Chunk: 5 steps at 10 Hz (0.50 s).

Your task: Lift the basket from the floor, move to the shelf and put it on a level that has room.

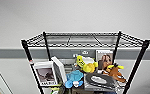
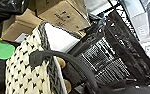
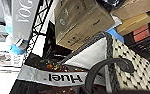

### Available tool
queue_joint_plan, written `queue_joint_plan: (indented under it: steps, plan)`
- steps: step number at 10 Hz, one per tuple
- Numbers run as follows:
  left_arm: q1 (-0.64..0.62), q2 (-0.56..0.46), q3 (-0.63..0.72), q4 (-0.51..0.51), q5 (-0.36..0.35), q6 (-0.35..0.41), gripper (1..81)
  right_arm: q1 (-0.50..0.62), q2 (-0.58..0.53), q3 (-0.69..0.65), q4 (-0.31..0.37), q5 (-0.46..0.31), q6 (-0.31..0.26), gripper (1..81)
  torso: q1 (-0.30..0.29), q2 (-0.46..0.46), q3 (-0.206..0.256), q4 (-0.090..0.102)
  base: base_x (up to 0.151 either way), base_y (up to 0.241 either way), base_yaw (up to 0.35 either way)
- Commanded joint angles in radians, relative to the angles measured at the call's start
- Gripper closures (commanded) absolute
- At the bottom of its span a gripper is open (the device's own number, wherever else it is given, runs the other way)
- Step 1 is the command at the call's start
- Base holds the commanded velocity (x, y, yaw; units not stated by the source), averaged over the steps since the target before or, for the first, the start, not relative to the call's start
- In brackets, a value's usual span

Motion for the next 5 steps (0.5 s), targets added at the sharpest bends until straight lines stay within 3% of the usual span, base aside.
queue_joint_plan:
  steps: [1,5]
  plan:
    - [-0.154,-0.092,0.182,0.012,-0.022,0.000,81.1,0.143,-0.094,0.177,-0.047,0.000,0.001,81.1,0.000,0.000,0.000,0.000,0.000,0.000,0.000]
    - [-0.173,-0.144,0.284,0.037,-0.043,-0.001,81.1,0.174,-0.178,0.292,-0.047,0.000,0.001,81.1,0.000,0.000,0.000,0.000,0.000,0.000,0.000]
